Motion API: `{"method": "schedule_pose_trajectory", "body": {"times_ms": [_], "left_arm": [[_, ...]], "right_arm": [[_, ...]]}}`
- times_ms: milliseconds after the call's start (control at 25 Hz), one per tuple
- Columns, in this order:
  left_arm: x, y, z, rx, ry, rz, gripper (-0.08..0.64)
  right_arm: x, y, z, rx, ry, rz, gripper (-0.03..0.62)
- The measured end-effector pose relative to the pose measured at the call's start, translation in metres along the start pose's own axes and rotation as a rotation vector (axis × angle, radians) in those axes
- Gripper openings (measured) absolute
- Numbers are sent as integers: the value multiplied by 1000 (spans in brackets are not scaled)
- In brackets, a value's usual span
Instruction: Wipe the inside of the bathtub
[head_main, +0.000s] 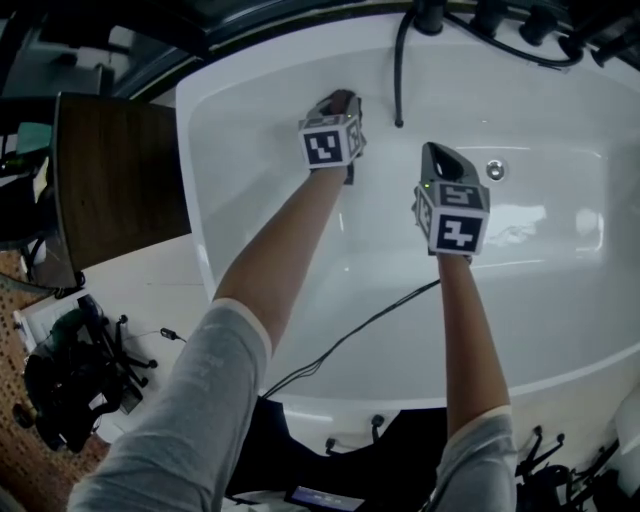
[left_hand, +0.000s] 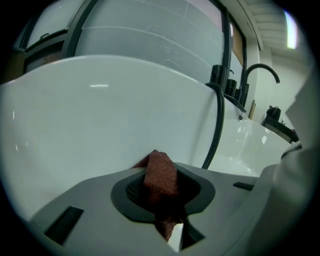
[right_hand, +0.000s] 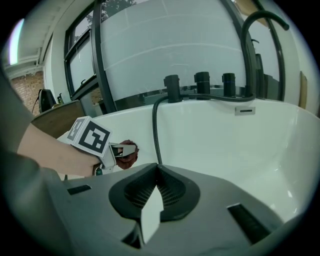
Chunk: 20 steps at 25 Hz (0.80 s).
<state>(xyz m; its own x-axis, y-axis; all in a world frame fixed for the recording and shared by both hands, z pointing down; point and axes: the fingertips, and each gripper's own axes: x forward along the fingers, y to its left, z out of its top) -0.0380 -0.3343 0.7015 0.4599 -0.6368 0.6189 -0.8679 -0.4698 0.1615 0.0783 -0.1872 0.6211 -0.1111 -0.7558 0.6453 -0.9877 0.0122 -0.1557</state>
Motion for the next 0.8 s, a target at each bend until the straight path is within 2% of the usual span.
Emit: {"method": "schedule_pose_trajectory", "body": {"times_ms": [360, 640, 800], "left_arm": [[-38, 12, 60, 27, -16, 63, 87], [-61, 18, 90, 26, -19, 98, 89], [-82, 14, 114, 41, -51, 91, 89]], "right_arm": [[-52, -3, 45, -29, -14, -11, 9], [-76, -8, 72, -34, -25, -15, 9], [-89, -3, 83, -36, -30, -1, 9]]}}
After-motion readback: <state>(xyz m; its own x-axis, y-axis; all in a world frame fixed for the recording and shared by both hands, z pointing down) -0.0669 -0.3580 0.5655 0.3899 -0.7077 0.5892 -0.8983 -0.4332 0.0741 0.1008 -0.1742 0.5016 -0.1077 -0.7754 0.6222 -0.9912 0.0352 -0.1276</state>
